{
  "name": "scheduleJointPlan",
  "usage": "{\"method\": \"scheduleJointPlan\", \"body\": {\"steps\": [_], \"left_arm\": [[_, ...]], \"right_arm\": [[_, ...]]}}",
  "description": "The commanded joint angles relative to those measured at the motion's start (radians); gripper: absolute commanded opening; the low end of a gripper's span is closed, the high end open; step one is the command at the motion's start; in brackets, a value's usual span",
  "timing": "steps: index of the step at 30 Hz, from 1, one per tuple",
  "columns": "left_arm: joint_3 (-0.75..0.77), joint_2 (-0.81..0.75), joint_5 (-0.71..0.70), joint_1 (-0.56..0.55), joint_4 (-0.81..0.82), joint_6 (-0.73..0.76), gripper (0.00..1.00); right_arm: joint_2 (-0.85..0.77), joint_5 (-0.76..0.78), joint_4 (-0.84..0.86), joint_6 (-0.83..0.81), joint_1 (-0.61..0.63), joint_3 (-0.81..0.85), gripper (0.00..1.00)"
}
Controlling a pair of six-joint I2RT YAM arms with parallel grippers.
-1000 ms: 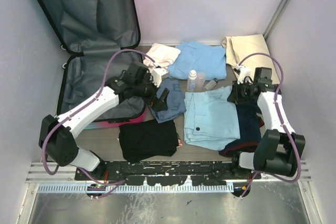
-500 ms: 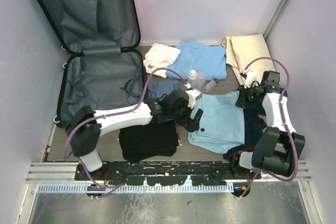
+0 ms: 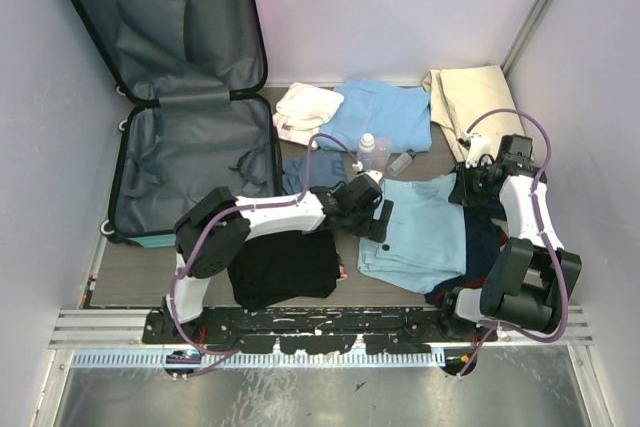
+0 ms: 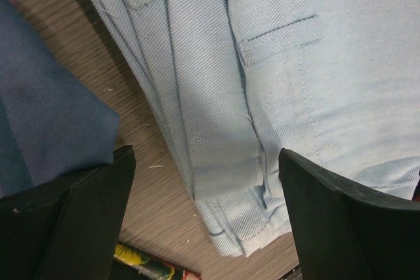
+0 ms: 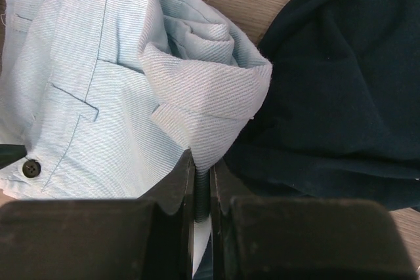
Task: Pack the luggage
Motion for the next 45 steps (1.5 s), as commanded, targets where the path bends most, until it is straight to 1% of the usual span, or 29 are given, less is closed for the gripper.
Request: {"method": "scheduleJointPlan", "body": {"steps": [1, 3, 5, 8, 10, 11, 14, 16, 17, 21, 27, 29, 32, 34, 37, 40, 43, 45], "left_arm": [[0.040, 0.043, 0.015, 0.020, 0.043, -0.084, 0.91], [0.037, 0.066, 0.039, 0.031, 0.062, -0.106, 0.91], [0.038, 0.093, 0.070, 0.036, 0.082, -0.109, 0.89], [0.045, 0.113, 0.105, 0.036, 0.120, -0.093, 0.76], [0.062, 0.126, 0.144, 0.035, 0.140, -0.066, 0.62], [0.071, 0.129, 0.148, 0.033, 0.141, -0.051, 0.54], [0.099, 0.131, 0.127, 0.022, 0.128, -0.002, 0.25], [0.132, 0.121, 0.106, 0.019, 0.085, 0.031, 0.06], [0.149, 0.105, 0.098, 0.015, 0.066, 0.048, 0.01], [0.194, 0.017, 0.070, 0.001, 0.021, 0.119, 0.00], [0.258, -0.128, 0.056, -0.008, -0.074, 0.207, 0.00], [0.256, -0.182, 0.080, -0.002, -0.102, 0.245, 0.00], [0.206, -0.286, 0.164, 0.028, -0.108, 0.267, 0.00], [0.167, -0.352, 0.182, 0.045, -0.118, 0.300, 0.00], [0.117, -0.451, 0.211, 0.102, -0.139, 0.327, 0.00], [0.093, -0.524, 0.245, 0.204, -0.185, 0.327, 0.00], [0.064, -0.581, 0.276, 0.309, -0.207, 0.334, 0.00], [0.034, -0.620, 0.279, 0.372, -0.195, 0.345, 0.00]], "right_arm": [[0.002, -0.011, 0.043, 0.005, -0.001, 0.001, 0.01], [0.009, -0.010, 0.046, 0.004, -0.001, -0.004, 0.01], [0.015, -0.011, 0.051, 0.006, -0.002, -0.011, 0.01], [0.020, -0.020, 0.054, 0.015, -0.002, -0.016, 0.01], [0.020, -0.029, 0.055, 0.025, -0.001, -0.016, 0.01], [0.019, -0.033, 0.055, 0.031, -0.001, -0.015, 0.01], [0.016, -0.041, 0.053, 0.045, -0.002, -0.011, 0.01], [0.009, -0.041, 0.042, 0.050, -0.002, -0.002, 0.01], [0.004, -0.041, 0.031, 0.053, -0.001, 0.007, 0.01], [-0.063, -0.045, -0.026, 0.074, -0.001, 0.060, 0.01], [-0.215, -0.058, -0.126, 0.103, -0.002, 0.158, 0.01], [-0.267, -0.076, -0.148, 0.112, -0.002, 0.194, 0.01], [-0.323, -0.145, -0.175, 0.137, -0.002, 0.251, 0.01], [-0.354, -0.199, -0.156, 0.188, -0.002, 0.287, 0.01], [-0.365, -0.255, -0.051, 0.353, 0.020, 0.334, 0.01], [-0.317, -0.186, 0.072, 0.471, 0.142, 0.387, 0.01], [-0.224, -0.052, 0.164, 0.502, 0.341, 0.455, 0.01], [-0.152, -0.014, 0.215, 0.523, 0.434, 0.494, 0.01]]}}
